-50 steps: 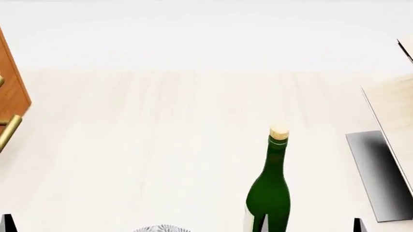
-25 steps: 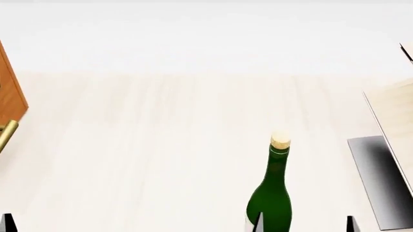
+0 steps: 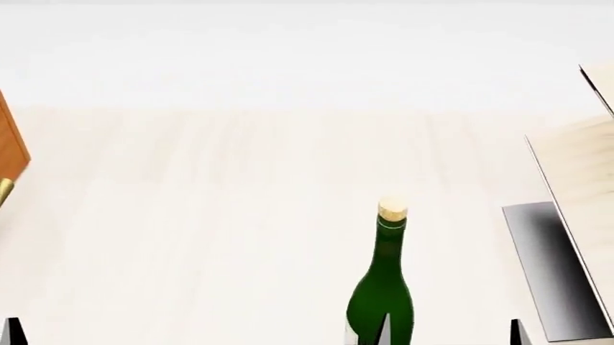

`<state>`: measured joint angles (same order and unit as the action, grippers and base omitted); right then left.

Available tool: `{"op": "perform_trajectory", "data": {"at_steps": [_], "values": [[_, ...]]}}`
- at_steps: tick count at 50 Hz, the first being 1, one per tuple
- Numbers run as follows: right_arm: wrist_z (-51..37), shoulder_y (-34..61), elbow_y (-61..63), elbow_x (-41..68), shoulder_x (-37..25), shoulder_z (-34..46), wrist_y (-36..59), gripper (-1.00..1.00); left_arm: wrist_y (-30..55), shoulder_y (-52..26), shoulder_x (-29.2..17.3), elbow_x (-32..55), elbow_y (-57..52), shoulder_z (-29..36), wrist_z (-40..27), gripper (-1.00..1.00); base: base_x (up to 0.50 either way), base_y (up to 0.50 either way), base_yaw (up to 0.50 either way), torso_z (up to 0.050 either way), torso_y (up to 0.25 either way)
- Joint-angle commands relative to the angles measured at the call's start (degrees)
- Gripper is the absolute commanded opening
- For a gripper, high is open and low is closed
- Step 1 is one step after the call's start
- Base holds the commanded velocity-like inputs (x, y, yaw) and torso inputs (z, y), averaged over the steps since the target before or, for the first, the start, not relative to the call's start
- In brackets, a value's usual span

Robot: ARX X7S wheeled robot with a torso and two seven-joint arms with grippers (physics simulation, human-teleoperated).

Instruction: Put the wine bottle on the wine rack.

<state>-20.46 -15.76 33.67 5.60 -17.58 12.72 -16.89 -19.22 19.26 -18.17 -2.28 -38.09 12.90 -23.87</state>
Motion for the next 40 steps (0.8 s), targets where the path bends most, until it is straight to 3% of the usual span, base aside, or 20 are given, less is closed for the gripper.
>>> {"op": "perform_trajectory", "data": {"at_steps": [1, 40], "values": [[-0.26, 0.02, 0.08, 0.29, -0.26, 0.15, 0.04, 1.0, 0.02, -0.14, -0.22, 0.01, 0.08, 0.19, -0.23, 1.0, 0.0, -0.1, 0.0, 0.0, 0.0], [-1.07, 0.16, 0.63, 0.58, -1.17, 0.74, 0.23, 1.0, 0.23, -0.25, -1.0, 0.03, -0.33, 0.65, -1.16, 1.0, 0.0, -0.1, 0.0, 0.0, 0.0]]}}
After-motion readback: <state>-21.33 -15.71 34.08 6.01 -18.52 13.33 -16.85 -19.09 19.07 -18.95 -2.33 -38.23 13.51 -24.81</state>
